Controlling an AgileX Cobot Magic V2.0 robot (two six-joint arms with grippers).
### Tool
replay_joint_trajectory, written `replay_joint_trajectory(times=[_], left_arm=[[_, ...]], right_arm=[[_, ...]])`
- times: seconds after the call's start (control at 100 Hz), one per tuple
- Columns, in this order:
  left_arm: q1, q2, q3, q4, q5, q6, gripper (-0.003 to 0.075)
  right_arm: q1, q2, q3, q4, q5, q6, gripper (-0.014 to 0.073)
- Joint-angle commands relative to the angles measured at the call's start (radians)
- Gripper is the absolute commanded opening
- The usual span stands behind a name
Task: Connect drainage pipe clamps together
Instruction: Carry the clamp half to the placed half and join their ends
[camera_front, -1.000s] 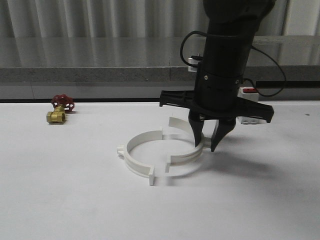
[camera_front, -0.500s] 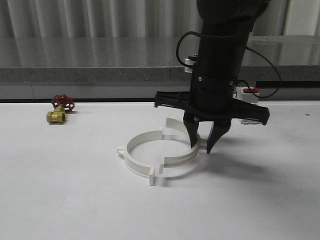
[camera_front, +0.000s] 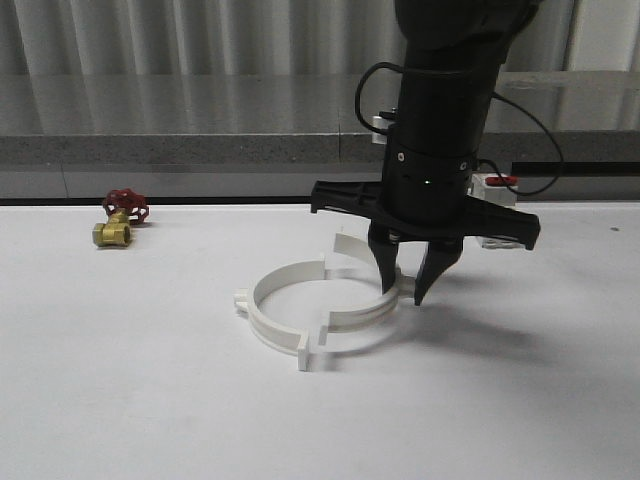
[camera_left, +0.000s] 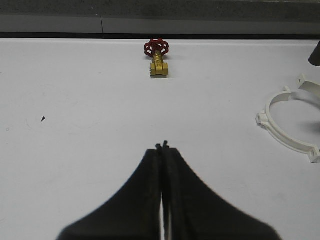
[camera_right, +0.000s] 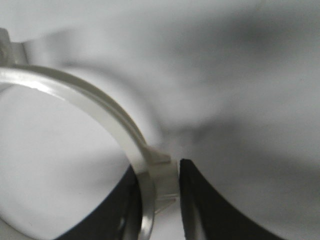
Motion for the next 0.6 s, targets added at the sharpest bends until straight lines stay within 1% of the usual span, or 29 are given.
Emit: replay_joint_trajectory(times=[0.0, 0.29, 0.59], left_arm=[[0.002, 0.008, -0.028, -0.01, -0.07, 0.0, -0.002], [0.002, 0.008, -0.028, -0.01, -0.07, 0.0, -0.002], [0.002, 0.008, -0.028, -0.01, -0.07, 0.0, -0.002]], right_arm=[[0.003, -0.041, -0.03, -0.015, -0.026, 0.002, 0.0083], [0.013, -0.015, -0.04, -0.014, -0.053, 0.002, 0.0083], [0.013, 0.004, -0.043, -0.008, -0.044, 0.002, 0.0083]])
